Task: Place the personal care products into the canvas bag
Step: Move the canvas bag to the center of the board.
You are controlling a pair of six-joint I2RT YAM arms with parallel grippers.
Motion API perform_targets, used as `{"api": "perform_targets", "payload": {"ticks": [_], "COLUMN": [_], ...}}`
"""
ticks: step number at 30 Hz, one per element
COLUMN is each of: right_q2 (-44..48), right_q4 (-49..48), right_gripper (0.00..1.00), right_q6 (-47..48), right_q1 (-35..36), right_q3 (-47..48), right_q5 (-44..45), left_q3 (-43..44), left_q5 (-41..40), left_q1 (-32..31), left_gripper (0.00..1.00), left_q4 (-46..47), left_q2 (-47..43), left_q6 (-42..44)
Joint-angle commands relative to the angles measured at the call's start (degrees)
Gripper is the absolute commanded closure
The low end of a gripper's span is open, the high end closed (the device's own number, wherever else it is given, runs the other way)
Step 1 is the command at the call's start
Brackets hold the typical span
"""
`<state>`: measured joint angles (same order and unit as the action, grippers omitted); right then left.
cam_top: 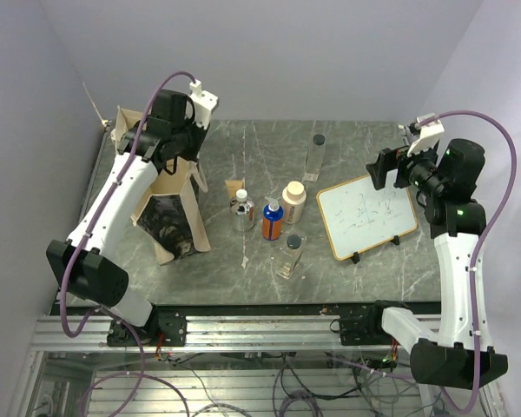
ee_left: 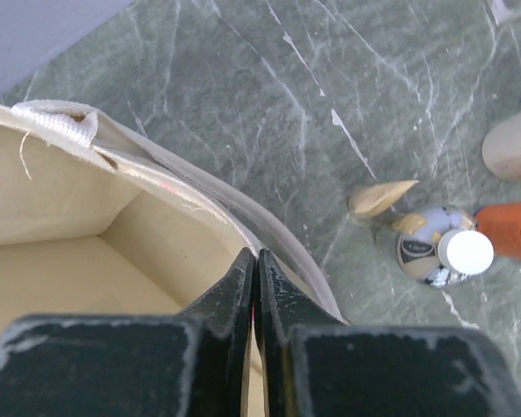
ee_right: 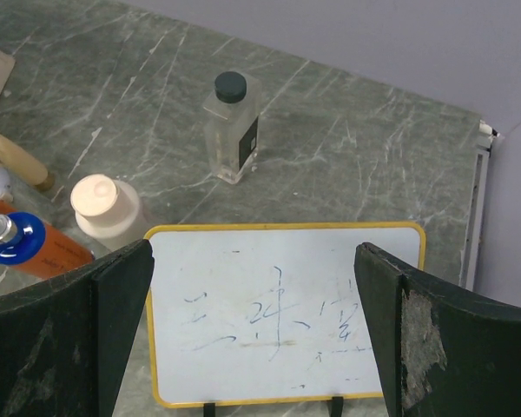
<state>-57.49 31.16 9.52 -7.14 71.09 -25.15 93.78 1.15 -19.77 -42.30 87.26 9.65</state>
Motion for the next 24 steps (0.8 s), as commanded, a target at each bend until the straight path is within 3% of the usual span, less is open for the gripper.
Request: {"api": "perform_targets", "payload": {"ticks": [1,10,16,24], "right_q2": [-0.45,-1.47,-0.8,-0.11], "right_q4": [-0.31,0.63,0.96,0.62], "right_gripper": [0.0,0.0,0.0,0.0], "right_q6": [1.05,1.93,2.85,4.05], "right_q1": [-0.47,-0.42,-0.42,-0.42], "right_q3": [-0.83,-0.92,-1.77,-2.53], "right_q5": [-1.36,-4.53,-7.36,-10.45], "left_q3": [5.65,7.67,7.99,1.85], "left_q5": [6.7,13.25,17.15,15.9], "left_q1": [-0.71,-0.84,-2.24,-3.46], "left_gripper": [0.89,0.93,0.92,0.9], "left_q4": [-6.62,-14.36,-17.19,-8.84], "left_q2": [1.19,2.0,2.0,-0.93], "left_q6": [10.18,22.62,25.81,18.67]}}
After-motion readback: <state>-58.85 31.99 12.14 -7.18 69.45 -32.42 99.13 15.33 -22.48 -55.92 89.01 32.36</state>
